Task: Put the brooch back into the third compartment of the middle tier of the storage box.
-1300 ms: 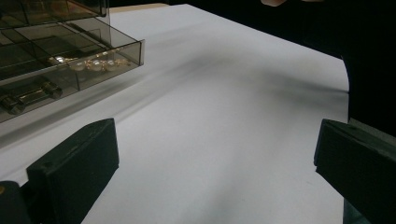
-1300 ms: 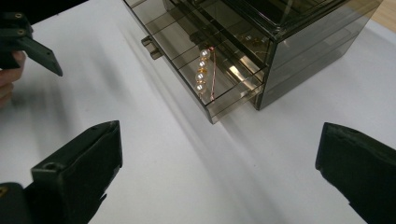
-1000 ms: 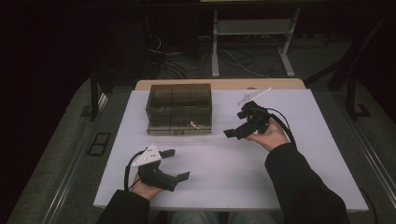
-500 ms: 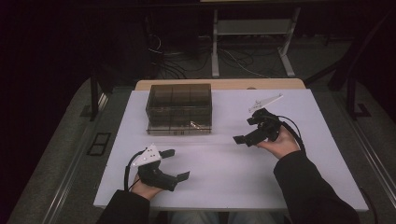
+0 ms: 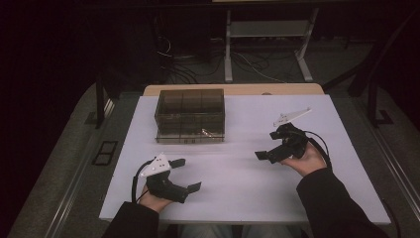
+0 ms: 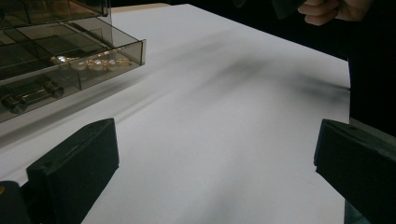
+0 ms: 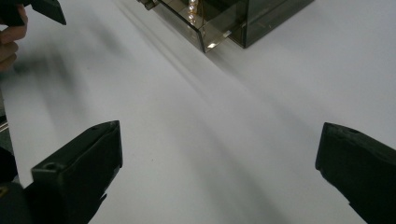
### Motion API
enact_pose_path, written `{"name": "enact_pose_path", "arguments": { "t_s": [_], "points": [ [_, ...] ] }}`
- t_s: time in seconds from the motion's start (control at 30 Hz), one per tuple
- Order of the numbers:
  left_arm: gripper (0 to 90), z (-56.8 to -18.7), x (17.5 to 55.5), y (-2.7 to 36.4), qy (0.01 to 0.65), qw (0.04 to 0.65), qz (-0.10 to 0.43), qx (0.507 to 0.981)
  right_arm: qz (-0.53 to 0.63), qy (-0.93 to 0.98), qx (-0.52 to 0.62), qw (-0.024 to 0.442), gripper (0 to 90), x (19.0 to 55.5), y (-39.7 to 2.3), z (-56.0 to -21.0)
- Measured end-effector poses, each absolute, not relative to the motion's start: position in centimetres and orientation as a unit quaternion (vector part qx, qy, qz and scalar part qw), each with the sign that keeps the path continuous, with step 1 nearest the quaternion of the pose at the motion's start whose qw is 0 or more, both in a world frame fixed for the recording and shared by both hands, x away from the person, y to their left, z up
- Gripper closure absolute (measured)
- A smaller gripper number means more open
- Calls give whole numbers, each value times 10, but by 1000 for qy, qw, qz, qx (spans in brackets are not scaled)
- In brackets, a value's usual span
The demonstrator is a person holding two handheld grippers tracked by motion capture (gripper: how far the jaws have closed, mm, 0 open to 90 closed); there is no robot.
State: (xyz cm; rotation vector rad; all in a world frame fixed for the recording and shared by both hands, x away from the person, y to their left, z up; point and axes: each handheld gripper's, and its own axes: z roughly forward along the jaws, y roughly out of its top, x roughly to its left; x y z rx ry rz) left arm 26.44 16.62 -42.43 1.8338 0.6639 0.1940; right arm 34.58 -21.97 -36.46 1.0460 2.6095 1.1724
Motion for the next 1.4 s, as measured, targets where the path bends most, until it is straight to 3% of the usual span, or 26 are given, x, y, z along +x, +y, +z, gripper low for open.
{"name": "enact_pose_path", "arguments": {
  "t_s": [0.77,1.4],
  "points": [
    [0,-424,264,167,282,557,83,777,401,842,358,50,3,308,-247,-375],
    [0,-425,265,169,288,554,85,777,421,813,397,56,2,278,-278,-406]
  ]
}}
